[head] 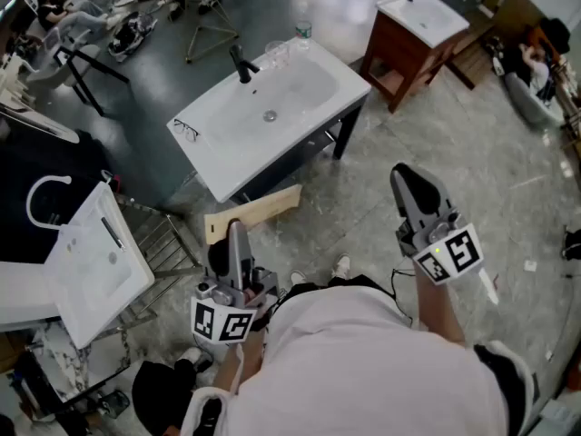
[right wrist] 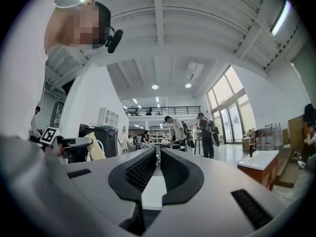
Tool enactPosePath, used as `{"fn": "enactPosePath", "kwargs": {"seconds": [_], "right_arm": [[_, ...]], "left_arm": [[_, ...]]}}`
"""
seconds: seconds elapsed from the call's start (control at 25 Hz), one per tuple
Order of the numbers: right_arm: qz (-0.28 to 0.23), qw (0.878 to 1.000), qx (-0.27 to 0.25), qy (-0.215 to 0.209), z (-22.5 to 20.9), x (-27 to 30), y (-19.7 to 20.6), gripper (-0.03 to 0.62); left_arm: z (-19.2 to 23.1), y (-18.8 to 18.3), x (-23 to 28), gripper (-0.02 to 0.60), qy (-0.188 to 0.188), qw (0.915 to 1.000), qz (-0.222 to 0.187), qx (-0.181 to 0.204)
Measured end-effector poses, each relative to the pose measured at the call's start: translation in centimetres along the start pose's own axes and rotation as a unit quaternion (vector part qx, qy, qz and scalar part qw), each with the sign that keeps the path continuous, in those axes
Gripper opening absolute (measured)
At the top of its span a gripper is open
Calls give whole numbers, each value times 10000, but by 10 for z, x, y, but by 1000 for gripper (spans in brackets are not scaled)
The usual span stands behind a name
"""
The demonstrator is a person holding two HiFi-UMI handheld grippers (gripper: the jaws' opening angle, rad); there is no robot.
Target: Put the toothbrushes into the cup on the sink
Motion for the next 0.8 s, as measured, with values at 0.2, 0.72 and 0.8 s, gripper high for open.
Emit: {"fn": "enactPosePath", "kwargs": {"seconds": [0.2, 0.72, 0.8], "right_arm": [[38, 9999, 32, -90, -6, -6, 1, 52], [87, 9998, 103, -156, -42, -13, 4, 54], [86, 9997, 151, -181, -50, -15, 5, 54]], "left_arm": [[-10, 1, 2, 62, -27, 10000, -37, 74], [-32, 18, 19, 62, -222, 9996, -6, 191], [-36, 21, 24, 62, -255, 9994, -19, 248]]}}
Point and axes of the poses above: the fingertips, and each gripper's own axes: x forward along the fingers, z to its left, y out of its underside, the point moved 9 cm from there along -x, backward along the fingers, and after that the axes turned 12 degrees about y, right-handed, at the moved point
